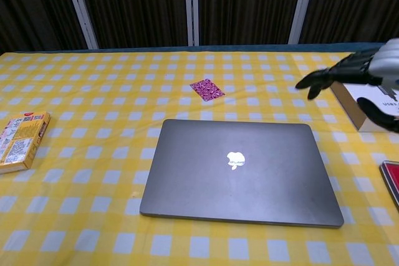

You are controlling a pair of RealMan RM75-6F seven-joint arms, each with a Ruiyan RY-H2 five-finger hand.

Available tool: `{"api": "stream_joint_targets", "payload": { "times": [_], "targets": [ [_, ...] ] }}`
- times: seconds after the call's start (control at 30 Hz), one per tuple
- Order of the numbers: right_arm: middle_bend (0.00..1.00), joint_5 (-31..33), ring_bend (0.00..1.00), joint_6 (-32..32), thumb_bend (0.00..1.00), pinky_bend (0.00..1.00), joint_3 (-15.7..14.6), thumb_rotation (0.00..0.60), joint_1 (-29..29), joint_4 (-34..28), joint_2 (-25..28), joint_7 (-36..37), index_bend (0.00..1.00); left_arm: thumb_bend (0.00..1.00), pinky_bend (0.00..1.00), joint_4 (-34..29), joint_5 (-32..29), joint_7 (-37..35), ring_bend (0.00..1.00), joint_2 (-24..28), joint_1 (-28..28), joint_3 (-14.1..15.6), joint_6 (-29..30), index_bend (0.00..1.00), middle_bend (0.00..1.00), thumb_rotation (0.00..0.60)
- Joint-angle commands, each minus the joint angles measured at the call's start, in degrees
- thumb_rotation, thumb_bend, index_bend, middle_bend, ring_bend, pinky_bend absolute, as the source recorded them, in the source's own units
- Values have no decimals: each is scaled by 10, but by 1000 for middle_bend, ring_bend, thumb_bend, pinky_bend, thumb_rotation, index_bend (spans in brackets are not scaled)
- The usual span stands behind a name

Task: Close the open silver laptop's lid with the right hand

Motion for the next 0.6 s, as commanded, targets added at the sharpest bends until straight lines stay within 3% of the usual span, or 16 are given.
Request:
{"api": "stream_joint_targets", "payload": {
  "times": [0.03,0.17,0.6],
  "targets": [
    [19,72,12,88,17,0,32,600,-78,-19,18,-28,12,0,0,-2,5,-6,0,3,3,1,6,0,0,600],
    [0,121,0,139,0,0,40,600,-134,-4,10,1,0,0,0,-6,18,-17,0,10,9,5,18,0,0,600],
    [0,159,0,179,0,0,42,600,-208,38,-24,20,0,0,0,-13,37,-31,0,19,17,12,27,0,0,600]
  ]
}}
